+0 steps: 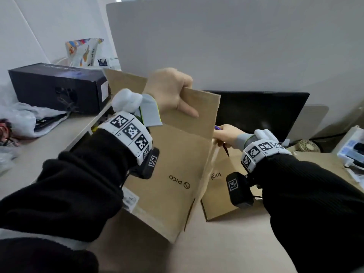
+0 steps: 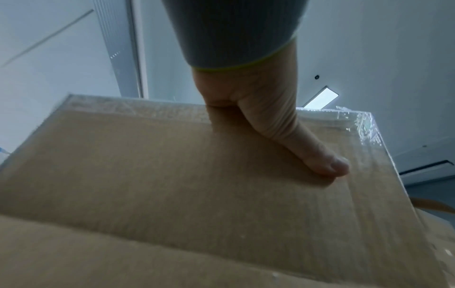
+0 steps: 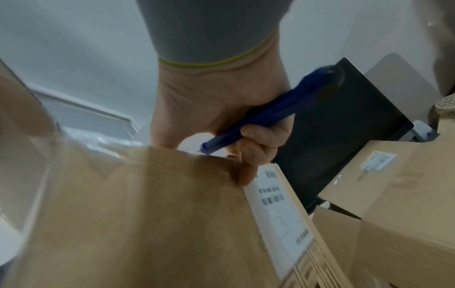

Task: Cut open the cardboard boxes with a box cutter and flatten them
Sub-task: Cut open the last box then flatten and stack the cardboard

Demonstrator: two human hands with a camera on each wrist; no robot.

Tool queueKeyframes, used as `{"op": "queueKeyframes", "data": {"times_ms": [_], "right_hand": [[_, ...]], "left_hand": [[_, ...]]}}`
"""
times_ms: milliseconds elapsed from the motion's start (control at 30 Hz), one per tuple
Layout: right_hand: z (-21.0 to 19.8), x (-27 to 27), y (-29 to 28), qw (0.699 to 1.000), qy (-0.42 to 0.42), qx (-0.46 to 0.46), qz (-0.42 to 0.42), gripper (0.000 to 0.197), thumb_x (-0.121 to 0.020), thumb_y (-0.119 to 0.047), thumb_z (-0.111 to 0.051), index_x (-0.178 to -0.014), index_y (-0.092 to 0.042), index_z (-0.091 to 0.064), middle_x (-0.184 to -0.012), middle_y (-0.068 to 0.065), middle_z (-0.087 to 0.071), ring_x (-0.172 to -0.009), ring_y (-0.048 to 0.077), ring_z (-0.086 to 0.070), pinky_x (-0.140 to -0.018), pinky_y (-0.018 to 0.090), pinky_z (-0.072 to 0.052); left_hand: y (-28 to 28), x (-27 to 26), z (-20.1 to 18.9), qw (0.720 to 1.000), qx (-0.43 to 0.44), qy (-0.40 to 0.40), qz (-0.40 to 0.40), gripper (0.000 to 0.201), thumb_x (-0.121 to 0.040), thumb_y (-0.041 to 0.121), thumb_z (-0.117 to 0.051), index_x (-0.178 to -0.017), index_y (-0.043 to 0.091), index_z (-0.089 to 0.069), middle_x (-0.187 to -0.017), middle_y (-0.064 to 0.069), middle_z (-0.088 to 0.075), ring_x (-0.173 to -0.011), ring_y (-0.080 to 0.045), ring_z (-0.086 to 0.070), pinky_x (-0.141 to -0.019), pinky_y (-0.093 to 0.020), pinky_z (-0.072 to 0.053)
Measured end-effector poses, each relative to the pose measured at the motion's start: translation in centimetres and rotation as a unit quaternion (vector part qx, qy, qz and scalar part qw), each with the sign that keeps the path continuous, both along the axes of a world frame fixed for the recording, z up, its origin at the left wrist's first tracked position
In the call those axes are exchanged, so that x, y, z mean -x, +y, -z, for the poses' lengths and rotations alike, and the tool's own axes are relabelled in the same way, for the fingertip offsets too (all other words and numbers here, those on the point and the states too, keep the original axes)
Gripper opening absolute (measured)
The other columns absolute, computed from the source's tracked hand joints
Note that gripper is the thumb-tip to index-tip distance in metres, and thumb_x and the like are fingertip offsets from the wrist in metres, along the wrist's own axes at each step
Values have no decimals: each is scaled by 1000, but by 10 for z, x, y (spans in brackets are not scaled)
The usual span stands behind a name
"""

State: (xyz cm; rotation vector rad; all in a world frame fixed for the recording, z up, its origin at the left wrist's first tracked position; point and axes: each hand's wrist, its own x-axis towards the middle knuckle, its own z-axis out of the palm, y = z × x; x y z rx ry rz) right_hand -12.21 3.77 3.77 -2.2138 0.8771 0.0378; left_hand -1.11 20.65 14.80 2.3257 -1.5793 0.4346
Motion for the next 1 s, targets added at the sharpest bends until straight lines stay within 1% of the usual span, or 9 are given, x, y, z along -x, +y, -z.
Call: {"op": "queueKeyframes", "data": {"times_ms": [100,200,333,433,533,700,800,933,1000], "right_hand": [[-12,5,0,1000,14,-18,1,48,-89,-54,-46,-72,-11,-56,-66,4,-57,-47,14,-33,-33,13,-22],[-21,11,-6,998,66,3,-15,35,-87,-33,-50,-64,-10,-59,-61,4,-56,-42,12,-30,-36,16,-19],[-21,24,-12,982,165,86,-30,24,-76,-18,-55,-54,-13,-55,-55,3,-48,-41,14,-31,-40,20,-24],[-12,35,-19,976,178,129,5,29,-72,-19,-52,-44,-14,-45,-47,1,-44,-43,18,-37,-48,22,-31],[8,42,-34,972,173,153,55,43,-80,-33,-53,-41,-15,-44,-46,-1,-48,-46,19,-47,-53,24,-38],[41,45,-54,974,129,120,142,36,-87,-36,-54,-60,-13,-54,-71,6,-62,-67,25,-60,-61,26,-43],[53,45,-58,978,108,82,160,28,-94,-26,-47,-73,-8,-53,-67,4,-60,-63,21,-57,-57,25,-40],[67,47,-59,983,68,20,169,24,-94,-18,-48,-100,3,-60,-88,13,-69,-73,26,-62,-56,27,-43],[72,44,-54,989,26,-15,142,19,-96,-19,-47,-105,-3,-51,-86,9,-68,-61,19,-58,-48,24,-40]], "left_hand": [[1,-6,-17,998,45,33,4,69,-43,62,-82,-60,12,-38,-61,-5,-38,-69,-29,-41,-60,-41,-31],[-2,-6,-27,994,86,65,7,76,-32,70,-76,-58,17,-28,-64,-3,-36,-68,-25,-35,-58,-37,-18],[-13,-8,-21,989,91,116,8,68,-37,68,-70,-59,18,-31,-65,3,-35,-69,-20,-37,-58,-36,-22],[-26,-11,-2,983,69,166,34,68,-37,70,-71,-60,19,-32,-62,6,-37,-62,-13,-35,-58,-30,-24],[-37,-17,18,977,66,201,21,61,-51,58,-84,-63,21,-37,-63,8,-41,-67,-13,-38,-65,-32,-25],[-53,-19,32,976,33,217,-7,47,-63,58,-79,-78,30,-45,-78,17,-51,-91,-17,-48,-84,-33,-29],[-58,-16,37,978,31,208,-2,48,-67,57,-77,-90,28,-46,-82,20,-52,-88,-11,-51,-92,-36,-32],[-56,-11,53,983,7,178,35,47,-65,56,-79,-85,25,-49,-78,17,-54,-78,-9,-51,-86,-36,-35],[-56,-9,70,986,-24,163,39,44,-69,55,-76,-82,23,-50,-77,15,-54,-76,-9,-50,-87,-37,-34]]}}
